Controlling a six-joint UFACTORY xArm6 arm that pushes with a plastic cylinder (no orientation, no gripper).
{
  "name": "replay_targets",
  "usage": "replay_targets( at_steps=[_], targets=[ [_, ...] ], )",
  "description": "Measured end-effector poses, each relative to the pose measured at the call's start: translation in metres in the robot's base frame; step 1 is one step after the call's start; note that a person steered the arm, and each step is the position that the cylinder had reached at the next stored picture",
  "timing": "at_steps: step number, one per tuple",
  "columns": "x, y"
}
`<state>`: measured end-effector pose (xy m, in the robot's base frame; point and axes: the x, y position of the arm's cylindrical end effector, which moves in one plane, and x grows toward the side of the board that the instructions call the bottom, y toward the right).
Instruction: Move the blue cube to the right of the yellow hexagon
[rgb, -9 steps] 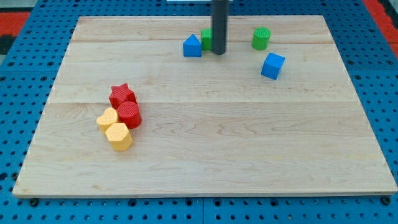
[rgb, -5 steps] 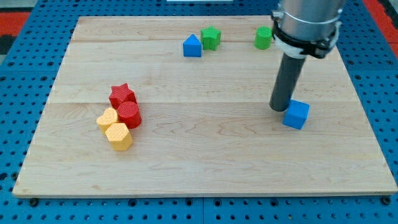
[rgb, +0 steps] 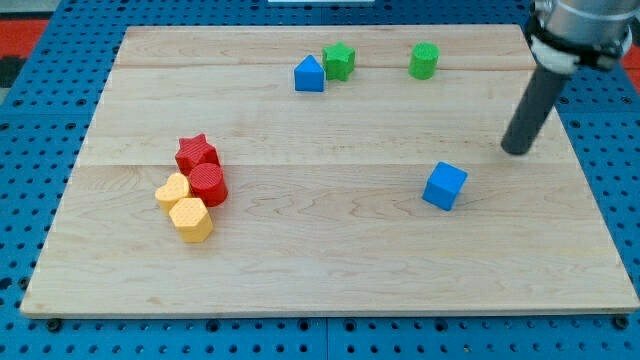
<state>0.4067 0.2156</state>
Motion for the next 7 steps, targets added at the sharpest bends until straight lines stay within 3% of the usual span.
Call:
replay_targets(
  at_steps=[2,3,4,5,7],
  targets=[
    [0.055,-0.050],
    [0.017,-0.083],
    [0.039,-0.109],
    [0.080,-0.084],
    [0.094,-0.074]
  ],
)
